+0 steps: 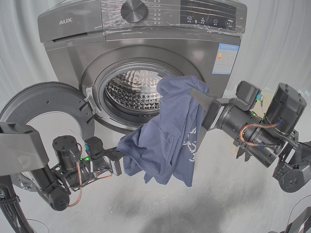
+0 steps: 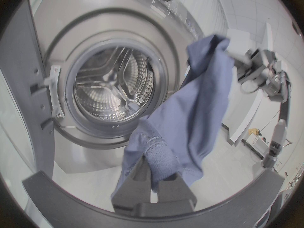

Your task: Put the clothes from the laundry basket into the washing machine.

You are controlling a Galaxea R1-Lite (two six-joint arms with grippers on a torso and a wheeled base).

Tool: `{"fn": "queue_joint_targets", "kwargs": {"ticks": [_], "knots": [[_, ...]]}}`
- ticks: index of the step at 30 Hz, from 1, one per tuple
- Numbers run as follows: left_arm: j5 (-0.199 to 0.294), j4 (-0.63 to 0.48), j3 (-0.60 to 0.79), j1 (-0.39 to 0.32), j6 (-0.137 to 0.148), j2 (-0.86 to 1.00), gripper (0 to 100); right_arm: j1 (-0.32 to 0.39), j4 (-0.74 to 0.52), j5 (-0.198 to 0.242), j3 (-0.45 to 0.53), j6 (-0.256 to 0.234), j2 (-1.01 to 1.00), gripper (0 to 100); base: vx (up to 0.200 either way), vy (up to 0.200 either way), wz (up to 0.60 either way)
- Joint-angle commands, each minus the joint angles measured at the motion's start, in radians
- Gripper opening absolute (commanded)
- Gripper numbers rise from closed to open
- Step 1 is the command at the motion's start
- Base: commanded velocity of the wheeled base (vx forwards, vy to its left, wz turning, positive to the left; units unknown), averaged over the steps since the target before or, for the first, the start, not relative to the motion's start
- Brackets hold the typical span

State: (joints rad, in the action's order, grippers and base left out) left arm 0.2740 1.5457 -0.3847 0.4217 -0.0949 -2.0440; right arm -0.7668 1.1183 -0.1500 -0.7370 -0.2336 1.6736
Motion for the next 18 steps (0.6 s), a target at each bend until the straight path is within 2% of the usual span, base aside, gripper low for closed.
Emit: {"fn": "queue_joint_targets", "kwargs": {"ticks": [1, 4, 15, 16, 18], "knots": [[0.047, -0.001, 0.099, -0.014, -0.005, 0.225, 0, 0.032, -0.003, 0.000, 0.039, 0.005, 0.066, 0, 0.000, 0.000, 0.00], [0.045, 0.001, 0.096, -0.017, 0.003, 0.235, 0, 0.032, -0.005, 0.000, 0.041, 0.005, 0.078, 0, 0.000, 0.000, 0.00], [0.037, -0.001, 0.041, -0.004, -0.011, 0.328, 0, 0.046, -0.018, -0.002, 0.051, 0.008, 0.124, 0, 0.000, 0.000, 0.00], [0.037, -0.001, 0.040, -0.001, -0.011, 0.337, 0, 0.046, -0.026, -0.002, 0.056, 0.008, 0.126, 100, 0.000, 0.000, 0.00], [0.036, -0.001, 0.029, 0.000, -0.011, 0.347, 0, 0.043, -0.032, -0.003, 0.067, 0.010, 0.136, 100, 0.000, 0.000, 0.00]]}}
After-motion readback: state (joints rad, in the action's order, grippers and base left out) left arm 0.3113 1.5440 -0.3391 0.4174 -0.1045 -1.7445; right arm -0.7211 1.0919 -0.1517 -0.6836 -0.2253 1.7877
